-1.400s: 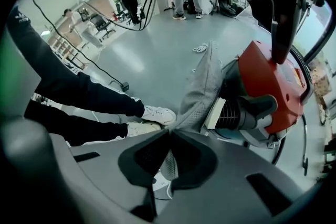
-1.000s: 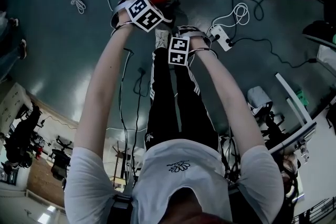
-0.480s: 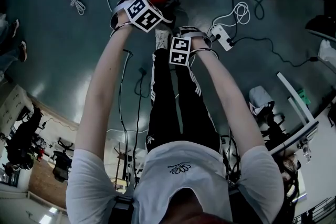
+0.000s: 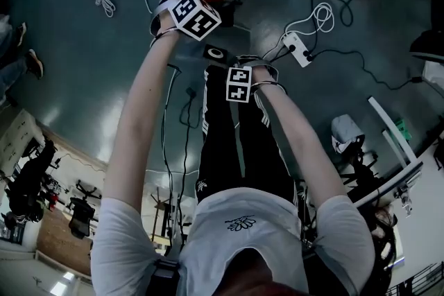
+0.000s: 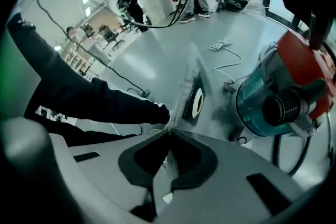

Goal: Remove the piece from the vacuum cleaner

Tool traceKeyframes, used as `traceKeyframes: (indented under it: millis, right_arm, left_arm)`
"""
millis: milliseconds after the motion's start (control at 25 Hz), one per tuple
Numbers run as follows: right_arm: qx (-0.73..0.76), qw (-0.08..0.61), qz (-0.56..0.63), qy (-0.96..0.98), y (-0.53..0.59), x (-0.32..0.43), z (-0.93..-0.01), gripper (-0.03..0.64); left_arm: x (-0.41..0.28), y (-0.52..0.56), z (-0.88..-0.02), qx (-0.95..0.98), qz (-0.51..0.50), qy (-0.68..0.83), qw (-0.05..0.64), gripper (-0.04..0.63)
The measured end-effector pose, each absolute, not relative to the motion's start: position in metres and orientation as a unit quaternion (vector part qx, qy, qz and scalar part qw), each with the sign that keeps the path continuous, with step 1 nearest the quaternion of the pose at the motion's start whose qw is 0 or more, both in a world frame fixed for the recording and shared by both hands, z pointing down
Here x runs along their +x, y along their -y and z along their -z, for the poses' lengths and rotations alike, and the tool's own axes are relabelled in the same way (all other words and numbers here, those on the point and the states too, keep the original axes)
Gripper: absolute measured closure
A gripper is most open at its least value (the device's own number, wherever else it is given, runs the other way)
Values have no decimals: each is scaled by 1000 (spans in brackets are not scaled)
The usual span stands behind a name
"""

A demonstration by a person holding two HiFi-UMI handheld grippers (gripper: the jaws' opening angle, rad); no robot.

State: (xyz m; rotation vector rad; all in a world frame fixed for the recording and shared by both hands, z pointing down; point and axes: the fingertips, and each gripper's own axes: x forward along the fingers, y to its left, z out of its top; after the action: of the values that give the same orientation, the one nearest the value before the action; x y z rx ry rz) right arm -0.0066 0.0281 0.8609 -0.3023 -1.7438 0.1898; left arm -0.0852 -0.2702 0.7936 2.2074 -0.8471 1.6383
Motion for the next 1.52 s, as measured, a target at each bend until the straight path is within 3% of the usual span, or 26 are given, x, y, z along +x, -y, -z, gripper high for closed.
traceKeyframes:
  millis: [200,400,800,1200,1520]
  right_arm:
    - [-76,623,-115,770,-5,-17,-848,584]
    - [-35,621,-111,775,24,-15,-813,584]
    - [135,566,-83,809,101,7,-650,584]
    - [337,410,74,844,197,0,-389,583]
    - [463,234,189,834,244,-19,-212,583]
  left_arm:
    - [-91,269,-793,752,-549,328,160,594]
    - [-97,260,-767,747,-462,429,213,594]
    - [-96,237,-577,762,-277,545,214,594]
    - [-121,236,-313,773,-80,623,94,594]
    - [-148,249,-187,769,10,639,1,594]
